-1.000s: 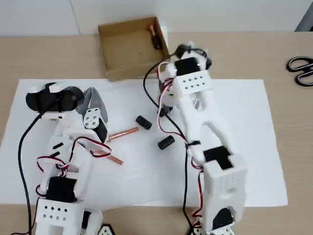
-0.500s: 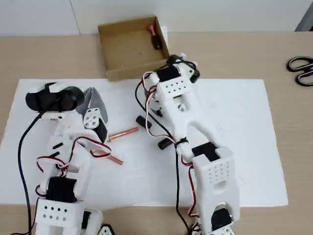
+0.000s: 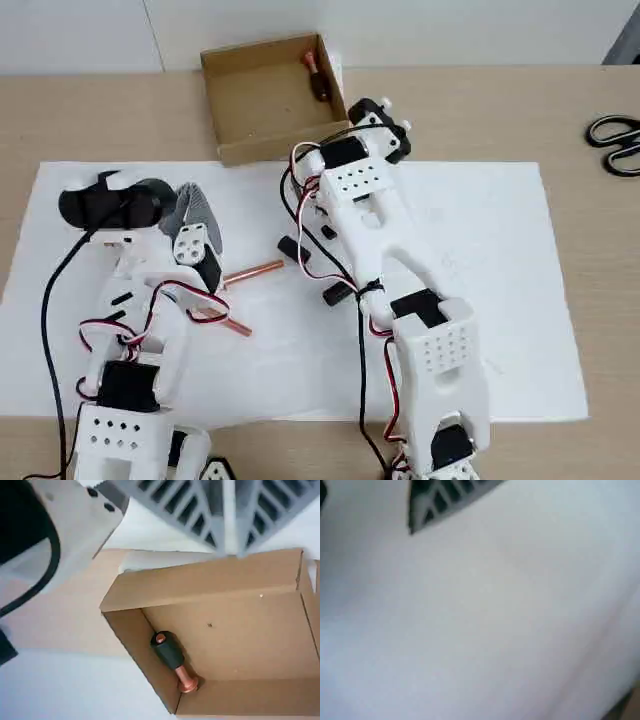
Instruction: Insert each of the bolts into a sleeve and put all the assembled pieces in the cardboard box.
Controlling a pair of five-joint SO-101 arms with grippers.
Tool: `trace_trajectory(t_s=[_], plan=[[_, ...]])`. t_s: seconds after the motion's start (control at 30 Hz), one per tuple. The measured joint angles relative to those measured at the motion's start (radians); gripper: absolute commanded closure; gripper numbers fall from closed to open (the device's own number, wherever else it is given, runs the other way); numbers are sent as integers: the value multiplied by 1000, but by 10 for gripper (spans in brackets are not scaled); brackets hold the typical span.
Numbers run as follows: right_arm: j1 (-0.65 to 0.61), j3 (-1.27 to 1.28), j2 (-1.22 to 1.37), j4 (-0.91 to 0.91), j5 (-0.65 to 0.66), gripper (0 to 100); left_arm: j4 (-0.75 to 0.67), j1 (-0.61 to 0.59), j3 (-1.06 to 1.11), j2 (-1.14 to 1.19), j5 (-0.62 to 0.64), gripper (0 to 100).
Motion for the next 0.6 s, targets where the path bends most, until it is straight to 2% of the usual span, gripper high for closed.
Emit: trace_trajectory(t_s=[0.6], plan=[[43,0,75,-9,0,772,0,0,9,0,0,994]])
